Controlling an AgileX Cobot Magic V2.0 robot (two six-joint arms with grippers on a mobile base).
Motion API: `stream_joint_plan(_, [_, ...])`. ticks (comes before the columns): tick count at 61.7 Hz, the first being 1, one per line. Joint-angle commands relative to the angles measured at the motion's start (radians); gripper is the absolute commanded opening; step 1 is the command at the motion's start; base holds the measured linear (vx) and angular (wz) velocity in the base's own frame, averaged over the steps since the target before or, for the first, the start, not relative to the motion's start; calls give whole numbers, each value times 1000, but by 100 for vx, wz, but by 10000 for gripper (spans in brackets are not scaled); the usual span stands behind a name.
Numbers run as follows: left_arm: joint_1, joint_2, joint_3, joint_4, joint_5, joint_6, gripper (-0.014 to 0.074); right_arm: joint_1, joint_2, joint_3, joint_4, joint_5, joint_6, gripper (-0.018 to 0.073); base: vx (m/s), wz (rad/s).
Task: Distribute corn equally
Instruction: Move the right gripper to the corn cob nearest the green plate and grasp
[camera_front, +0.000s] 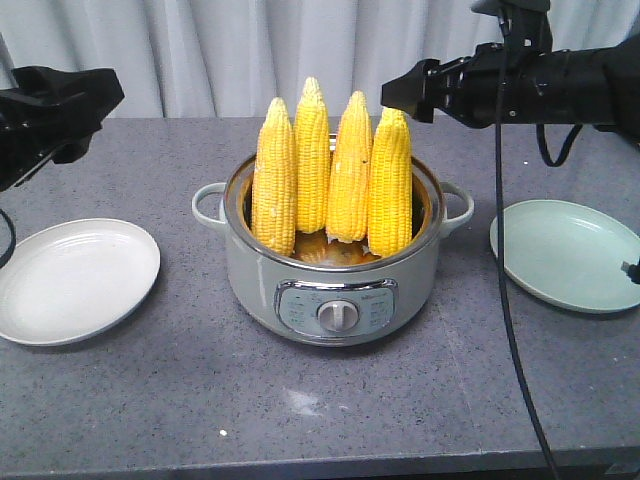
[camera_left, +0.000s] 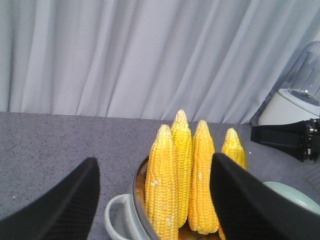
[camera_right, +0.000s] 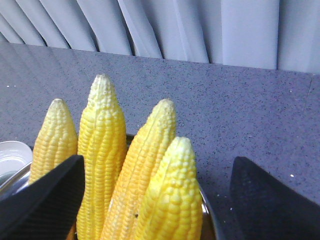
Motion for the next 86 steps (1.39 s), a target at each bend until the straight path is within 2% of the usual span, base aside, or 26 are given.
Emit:
stream_joint_plan(1, [-4,-12,-35,0,-58,1,465,9,-45,-33,50,-69,-21,578,0,0])
stream_joint_plan(45, [-4,-12,-35,0,-55,1,465,7,40,-33,75,-62,-39,578,0,0])
stream_joint_plan(53, [-4,-12,-35,0,-55,1,465,7,41,-33,78,-29,-40,549,0,0])
stream_joint_plan(63, [-4,-12,-35,0,-55,1,465,7,41,-33,72,-2,-39,410,0,0])
stream_joint_plan(82, [-4,-12,-35,0,-55,1,465,7,41,-33,63,5,-64,14,0,0])
stream_joint_plan(86, [-4,-12,-35,0,-55,1,465,6,39,-34,67,5,-70,-15,0,0])
